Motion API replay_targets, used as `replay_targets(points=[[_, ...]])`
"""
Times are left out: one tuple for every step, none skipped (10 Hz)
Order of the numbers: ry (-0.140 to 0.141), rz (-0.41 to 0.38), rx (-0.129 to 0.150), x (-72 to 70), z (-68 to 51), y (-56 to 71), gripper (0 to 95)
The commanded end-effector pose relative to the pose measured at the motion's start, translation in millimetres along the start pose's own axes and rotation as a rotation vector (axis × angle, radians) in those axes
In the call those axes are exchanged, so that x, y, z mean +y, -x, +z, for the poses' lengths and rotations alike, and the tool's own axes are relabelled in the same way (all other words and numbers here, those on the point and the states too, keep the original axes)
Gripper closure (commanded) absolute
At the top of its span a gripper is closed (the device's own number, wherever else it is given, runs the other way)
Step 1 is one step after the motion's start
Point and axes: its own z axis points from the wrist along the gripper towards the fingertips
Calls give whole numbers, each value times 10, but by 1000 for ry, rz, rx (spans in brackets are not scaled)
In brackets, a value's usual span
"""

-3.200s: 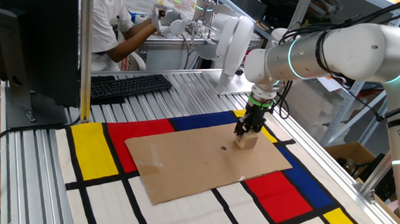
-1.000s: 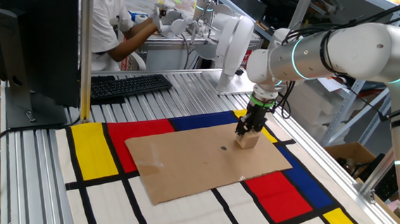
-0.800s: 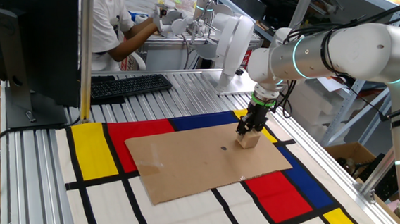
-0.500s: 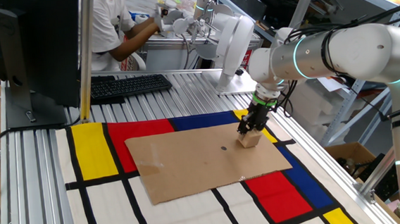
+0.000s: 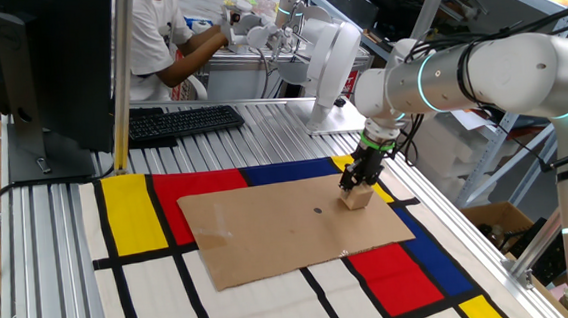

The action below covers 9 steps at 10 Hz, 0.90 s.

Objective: Hold a small block with the gripper and sweep it from left to right on the table

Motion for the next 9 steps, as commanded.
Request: replay_targets(points=[[1,1,2,-3,-4,-1,950],[2,1,2,-2,-1,0,950],[3,2,1,-2,1,0,950],[4,5,3,0,10,2,950],[4,4,3,1,19,3,950],[8,5,1,1,25,3,950],[7,7,1,2,28,4,950],[8,7,1,2,29,4,950],[8,7,1,2,30,4,950]])
